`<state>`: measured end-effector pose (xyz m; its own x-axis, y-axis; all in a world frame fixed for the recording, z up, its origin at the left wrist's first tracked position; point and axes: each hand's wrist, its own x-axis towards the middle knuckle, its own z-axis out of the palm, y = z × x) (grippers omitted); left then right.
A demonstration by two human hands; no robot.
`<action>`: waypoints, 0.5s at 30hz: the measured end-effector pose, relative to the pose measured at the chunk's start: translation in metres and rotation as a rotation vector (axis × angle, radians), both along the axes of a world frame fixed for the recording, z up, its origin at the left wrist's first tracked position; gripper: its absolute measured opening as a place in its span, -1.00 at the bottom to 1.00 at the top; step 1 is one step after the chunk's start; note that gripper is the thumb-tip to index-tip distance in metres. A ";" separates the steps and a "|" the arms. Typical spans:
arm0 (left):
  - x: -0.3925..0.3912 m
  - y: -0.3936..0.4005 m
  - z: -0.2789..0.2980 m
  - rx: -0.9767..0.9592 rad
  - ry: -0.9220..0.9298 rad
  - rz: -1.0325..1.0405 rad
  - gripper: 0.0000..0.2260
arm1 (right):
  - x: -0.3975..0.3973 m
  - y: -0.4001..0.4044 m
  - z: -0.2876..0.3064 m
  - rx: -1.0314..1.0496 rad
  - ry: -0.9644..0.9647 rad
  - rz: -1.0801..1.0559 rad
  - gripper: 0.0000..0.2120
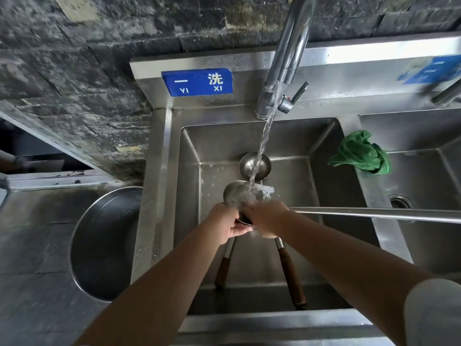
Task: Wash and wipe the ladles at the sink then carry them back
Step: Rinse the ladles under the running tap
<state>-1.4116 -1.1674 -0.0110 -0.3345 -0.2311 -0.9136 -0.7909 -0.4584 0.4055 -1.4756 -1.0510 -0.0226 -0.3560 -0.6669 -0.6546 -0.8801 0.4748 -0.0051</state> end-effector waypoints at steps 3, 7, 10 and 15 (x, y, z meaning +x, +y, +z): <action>0.003 -0.008 0.003 0.010 -0.005 -0.025 -0.81 | -0.003 0.010 0.000 -0.060 -0.078 0.094 -0.25; -0.003 -0.010 0.011 -0.029 0.070 -0.114 -0.76 | -0.011 0.015 0.007 -0.095 0.018 -0.014 -0.35; -0.009 -0.013 0.015 -0.032 0.143 -0.168 -0.75 | -0.015 0.014 0.014 -0.116 0.015 -0.071 -0.43; -0.010 -0.017 0.019 0.005 0.157 -0.214 -0.82 | -0.031 0.022 0.016 -0.109 -0.076 -0.031 -0.40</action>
